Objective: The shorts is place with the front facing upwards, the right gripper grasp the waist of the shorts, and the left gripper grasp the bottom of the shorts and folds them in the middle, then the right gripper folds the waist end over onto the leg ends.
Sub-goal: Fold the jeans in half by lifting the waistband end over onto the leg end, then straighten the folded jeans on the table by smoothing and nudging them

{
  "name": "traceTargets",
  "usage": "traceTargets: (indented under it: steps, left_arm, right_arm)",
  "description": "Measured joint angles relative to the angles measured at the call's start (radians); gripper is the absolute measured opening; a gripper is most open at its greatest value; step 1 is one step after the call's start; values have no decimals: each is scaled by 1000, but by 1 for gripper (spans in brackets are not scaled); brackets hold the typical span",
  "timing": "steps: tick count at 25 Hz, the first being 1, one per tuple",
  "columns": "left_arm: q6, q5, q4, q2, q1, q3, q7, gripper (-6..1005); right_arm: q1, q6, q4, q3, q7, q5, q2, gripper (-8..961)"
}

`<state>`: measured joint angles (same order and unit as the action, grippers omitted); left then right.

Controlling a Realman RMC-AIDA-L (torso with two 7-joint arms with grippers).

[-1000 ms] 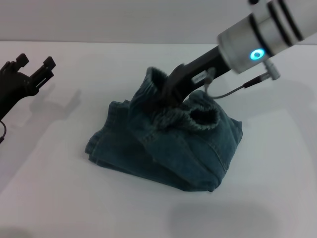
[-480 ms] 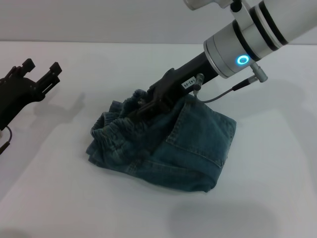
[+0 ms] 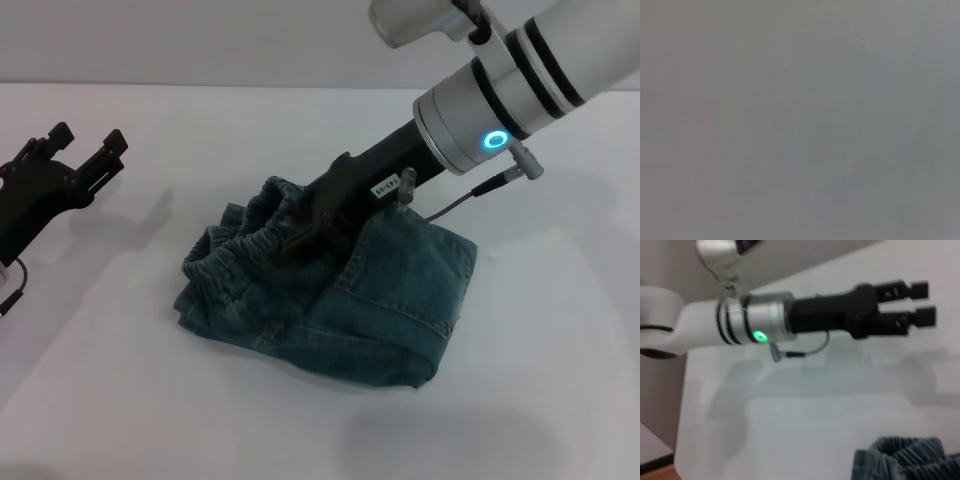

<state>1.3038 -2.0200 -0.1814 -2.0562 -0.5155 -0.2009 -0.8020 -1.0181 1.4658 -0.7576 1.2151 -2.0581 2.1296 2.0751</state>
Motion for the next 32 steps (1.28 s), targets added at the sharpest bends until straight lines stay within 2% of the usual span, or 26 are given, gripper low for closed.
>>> traceTargets:
  steps: [3,11,18,24,27,32]
  left_arm:
    - [4,0,0,0,1,0,0,809]
    - [3,0,14,-1,1,0,1,809]
    - [0,-7,48,-2,-3,25,2,810]
    - [20,-7,71,-2,10,53,30,809]
    - [70,-6,77,-1,23,56,52,810]
    - [257,-6,69,2,49,59,58,809]
  right_arm:
    - [22,0,-7,17,20,-42,-1,520]
    - [22,-49,58,21,24,-42,-3,521]
    - [6,-339,162,57,39,-60,8,521]
    - [-17,-499,247,90,148,-198,11,521]
    - [29,-557,227,89,225,-300,9,521]
    - [154,-635,171,77,401,-496,3,521]
